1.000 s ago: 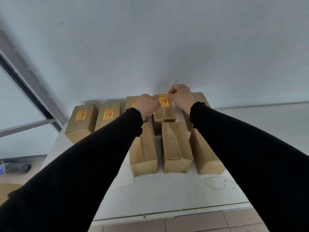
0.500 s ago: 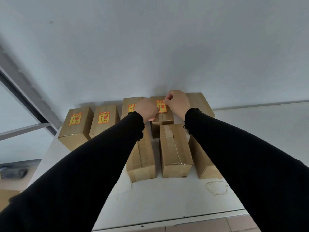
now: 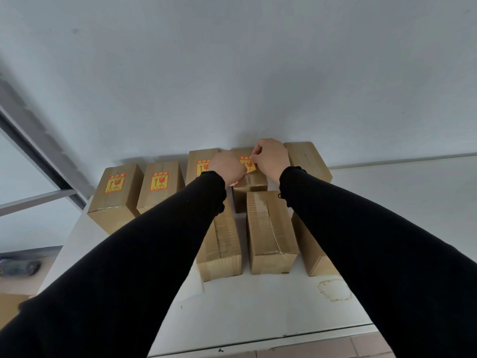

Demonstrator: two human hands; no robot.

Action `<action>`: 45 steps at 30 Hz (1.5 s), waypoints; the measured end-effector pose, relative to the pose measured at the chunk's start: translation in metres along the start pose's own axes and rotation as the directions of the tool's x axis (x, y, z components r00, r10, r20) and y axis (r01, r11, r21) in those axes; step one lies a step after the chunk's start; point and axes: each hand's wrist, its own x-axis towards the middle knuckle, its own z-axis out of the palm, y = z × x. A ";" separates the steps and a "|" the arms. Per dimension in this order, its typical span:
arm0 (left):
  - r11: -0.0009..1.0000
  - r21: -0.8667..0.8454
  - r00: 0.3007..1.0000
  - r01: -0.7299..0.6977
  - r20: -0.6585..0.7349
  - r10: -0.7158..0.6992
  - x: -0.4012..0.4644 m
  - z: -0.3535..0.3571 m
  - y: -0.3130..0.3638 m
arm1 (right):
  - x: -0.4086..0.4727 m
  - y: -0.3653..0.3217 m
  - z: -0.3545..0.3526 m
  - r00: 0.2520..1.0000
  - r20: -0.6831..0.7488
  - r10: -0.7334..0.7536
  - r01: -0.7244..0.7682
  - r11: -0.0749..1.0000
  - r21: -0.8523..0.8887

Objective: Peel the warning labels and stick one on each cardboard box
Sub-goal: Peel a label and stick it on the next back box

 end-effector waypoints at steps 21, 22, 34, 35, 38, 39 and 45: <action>0.996 0.020 0.995 -0.084 -0.054 0.085 -0.011 -0.002 -0.002 | -0.011 0.003 -0.021 0.974 0.202 -0.106 0.114 0.993 -0.031; 0.996 0.022 0.995 -0.083 -0.053 0.084 -0.010 -0.002 -0.002 | -0.013 0.004 -0.025 0.966 0.232 -0.114 0.125 0.992 -0.035; 0.959 0.210 0.980 -0.188 -0.019 0.196 -0.008 -0.003 -0.003 | -0.018 -0.004 -0.034 0.936 0.348 -0.051 0.075 0.996 -0.055; 0.961 0.211 0.983 -0.178 -0.016 0.185 -0.008 -0.003 -0.002 | -0.018 -0.004 -0.034 0.933 0.356 -0.047 0.073 0.995 -0.061; 0.970 0.183 0.986 -0.157 -0.025 0.164 -0.007 -0.004 -0.001 | -0.020 -0.008 -0.035 0.926 0.374 -0.048 0.092 0.991 -0.100; 0.971 0.180 0.986 -0.159 -0.023 0.166 -0.007 -0.003 -0.001 | -0.021 -0.009 -0.036 0.925 0.376 -0.052 0.104 0.987 -0.120; 0.976 0.126 0.980 -0.177 -0.071 0.187 -0.018 -0.019 -0.002 | -0.035 -0.014 -0.044 0.958 0.280 -0.063 0.119 0.975 -0.190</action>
